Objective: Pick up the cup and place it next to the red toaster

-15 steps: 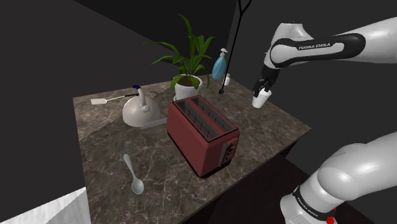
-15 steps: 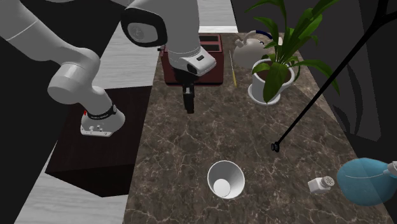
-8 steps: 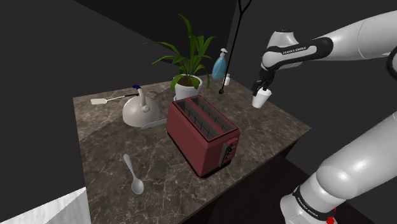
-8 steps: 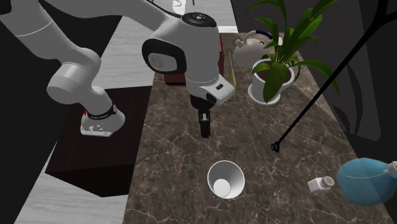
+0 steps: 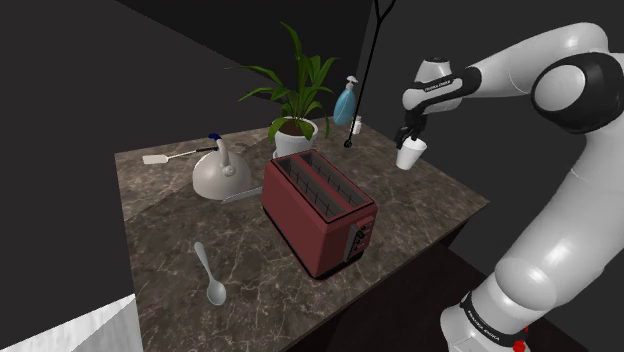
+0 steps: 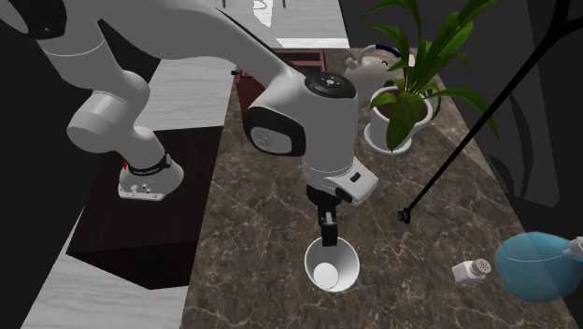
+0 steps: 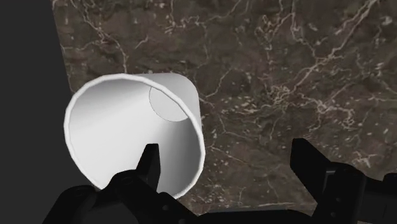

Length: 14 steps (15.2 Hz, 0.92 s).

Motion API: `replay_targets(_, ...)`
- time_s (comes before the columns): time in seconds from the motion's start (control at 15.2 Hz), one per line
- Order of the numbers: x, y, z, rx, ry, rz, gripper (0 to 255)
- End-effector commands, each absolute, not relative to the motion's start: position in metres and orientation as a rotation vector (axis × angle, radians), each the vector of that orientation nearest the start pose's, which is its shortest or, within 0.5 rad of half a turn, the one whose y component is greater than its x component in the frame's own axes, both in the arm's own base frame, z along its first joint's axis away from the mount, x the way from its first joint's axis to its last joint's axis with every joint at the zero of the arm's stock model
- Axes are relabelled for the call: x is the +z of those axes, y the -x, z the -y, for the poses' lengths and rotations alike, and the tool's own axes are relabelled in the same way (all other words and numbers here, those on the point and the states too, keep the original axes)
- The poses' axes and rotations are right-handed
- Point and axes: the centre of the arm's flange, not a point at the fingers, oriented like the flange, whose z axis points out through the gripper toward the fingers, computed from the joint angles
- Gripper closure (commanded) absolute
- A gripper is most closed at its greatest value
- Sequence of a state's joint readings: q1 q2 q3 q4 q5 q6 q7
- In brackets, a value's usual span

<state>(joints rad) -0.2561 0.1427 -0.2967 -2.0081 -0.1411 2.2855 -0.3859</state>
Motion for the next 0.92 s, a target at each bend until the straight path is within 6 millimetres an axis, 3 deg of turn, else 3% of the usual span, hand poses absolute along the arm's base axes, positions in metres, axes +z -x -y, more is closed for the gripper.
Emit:
replay_targets(0.0, 0.397, -0.514, 0.326, -0.093, 3.349, -0.129, 0)
replay_targets(0.46, 0.361, -0.516, 0.334, -0.093, 3.349, -0.129, 0)
replay_targets(0.86, 0.358, -0.516, 0.335, -0.093, 3.349, -0.129, 0)
